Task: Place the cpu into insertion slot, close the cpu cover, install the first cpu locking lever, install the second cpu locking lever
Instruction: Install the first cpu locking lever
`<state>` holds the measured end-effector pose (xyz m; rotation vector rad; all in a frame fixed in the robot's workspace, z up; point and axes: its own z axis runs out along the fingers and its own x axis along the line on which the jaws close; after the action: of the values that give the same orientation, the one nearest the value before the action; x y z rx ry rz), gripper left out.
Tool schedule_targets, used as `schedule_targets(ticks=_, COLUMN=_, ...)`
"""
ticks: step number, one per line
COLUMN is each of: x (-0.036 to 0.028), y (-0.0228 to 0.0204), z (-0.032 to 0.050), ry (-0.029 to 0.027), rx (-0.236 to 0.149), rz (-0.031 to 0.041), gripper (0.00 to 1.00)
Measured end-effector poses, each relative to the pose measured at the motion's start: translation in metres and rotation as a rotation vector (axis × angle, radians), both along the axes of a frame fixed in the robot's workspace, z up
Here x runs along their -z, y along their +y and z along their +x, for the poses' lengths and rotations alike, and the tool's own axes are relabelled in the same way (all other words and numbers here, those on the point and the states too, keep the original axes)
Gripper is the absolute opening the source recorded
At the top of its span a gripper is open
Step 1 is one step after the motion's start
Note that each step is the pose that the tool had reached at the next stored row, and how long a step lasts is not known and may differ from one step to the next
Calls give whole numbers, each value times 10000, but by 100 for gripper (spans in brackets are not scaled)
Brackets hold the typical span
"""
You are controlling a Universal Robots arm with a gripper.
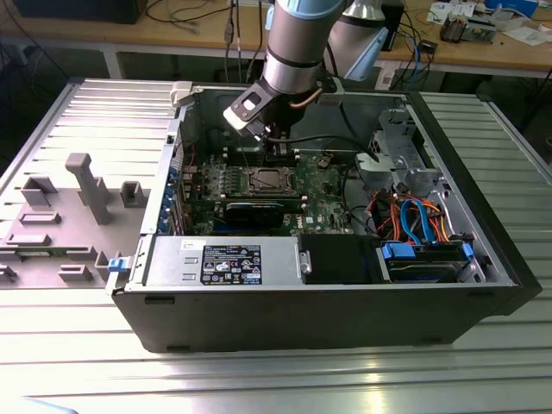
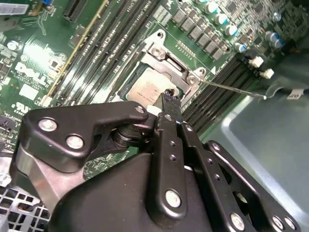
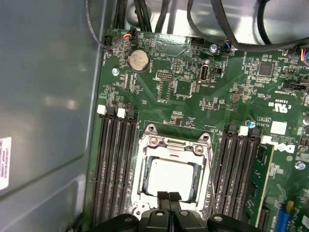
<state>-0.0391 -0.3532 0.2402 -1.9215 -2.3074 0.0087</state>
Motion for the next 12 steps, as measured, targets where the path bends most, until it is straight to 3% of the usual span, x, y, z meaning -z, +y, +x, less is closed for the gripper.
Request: schedule_targets(ticks=12, x=-1, y=0, z=-1, ry=0, rx=-1109, rz=-23, gripper=11)
